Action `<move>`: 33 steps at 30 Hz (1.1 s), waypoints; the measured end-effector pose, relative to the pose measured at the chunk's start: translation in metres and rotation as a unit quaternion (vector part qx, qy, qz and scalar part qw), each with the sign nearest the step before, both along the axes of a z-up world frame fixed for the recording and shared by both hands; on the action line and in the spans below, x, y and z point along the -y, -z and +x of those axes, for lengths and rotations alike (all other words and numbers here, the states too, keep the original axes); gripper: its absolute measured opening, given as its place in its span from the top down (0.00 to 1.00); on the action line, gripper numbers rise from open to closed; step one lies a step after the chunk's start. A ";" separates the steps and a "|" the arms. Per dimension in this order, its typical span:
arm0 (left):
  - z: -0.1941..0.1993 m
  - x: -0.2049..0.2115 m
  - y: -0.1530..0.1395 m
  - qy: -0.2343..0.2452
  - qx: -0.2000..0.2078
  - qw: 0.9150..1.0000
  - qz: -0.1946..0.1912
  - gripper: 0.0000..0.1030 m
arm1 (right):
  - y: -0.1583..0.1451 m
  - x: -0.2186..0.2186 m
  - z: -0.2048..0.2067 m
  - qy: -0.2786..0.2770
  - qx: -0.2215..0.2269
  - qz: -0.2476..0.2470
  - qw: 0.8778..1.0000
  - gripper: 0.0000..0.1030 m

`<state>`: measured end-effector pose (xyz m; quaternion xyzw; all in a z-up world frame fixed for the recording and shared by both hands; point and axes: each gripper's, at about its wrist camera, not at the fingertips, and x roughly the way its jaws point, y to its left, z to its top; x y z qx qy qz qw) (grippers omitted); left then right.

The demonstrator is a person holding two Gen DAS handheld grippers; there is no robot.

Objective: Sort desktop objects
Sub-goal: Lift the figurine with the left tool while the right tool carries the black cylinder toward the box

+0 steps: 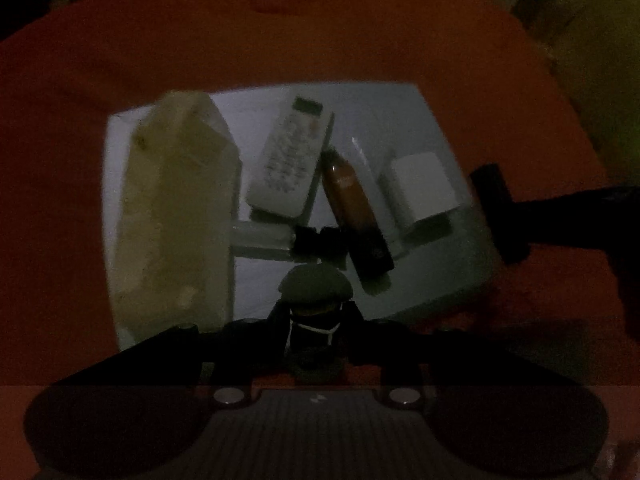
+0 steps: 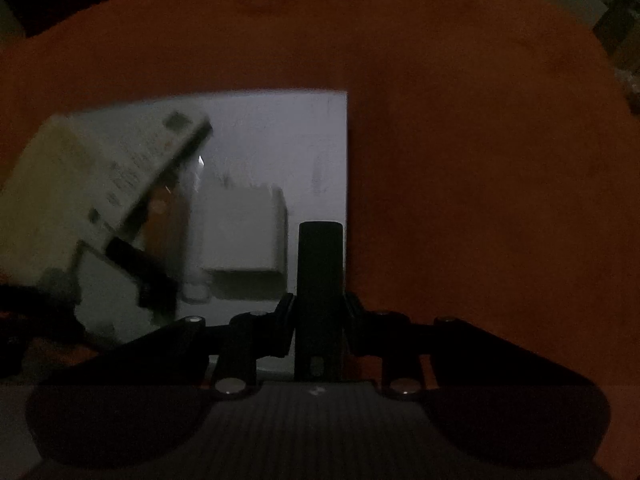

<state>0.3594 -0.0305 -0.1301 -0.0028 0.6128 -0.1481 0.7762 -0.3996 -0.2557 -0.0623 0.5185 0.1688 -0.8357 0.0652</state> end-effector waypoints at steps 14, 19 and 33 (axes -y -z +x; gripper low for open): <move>-0.090 -0.039 -0.088 -0.005 0.068 0.992 -0.103 0.77 | -0.082 0.020 0.113 -0.075 -0.027 -0.100 0.992 0.73; -0.119 -0.038 -0.110 0.005 0.082 0.988 -0.129 0.77 | -0.101 0.030 0.155 -0.102 -0.031 -0.120 0.987 0.73; -0.183 -0.041 -0.081 -0.037 0.055 0.989 -0.129 0.77 | -0.082 0.022 0.229 -0.090 -0.023 -0.110 0.990 0.73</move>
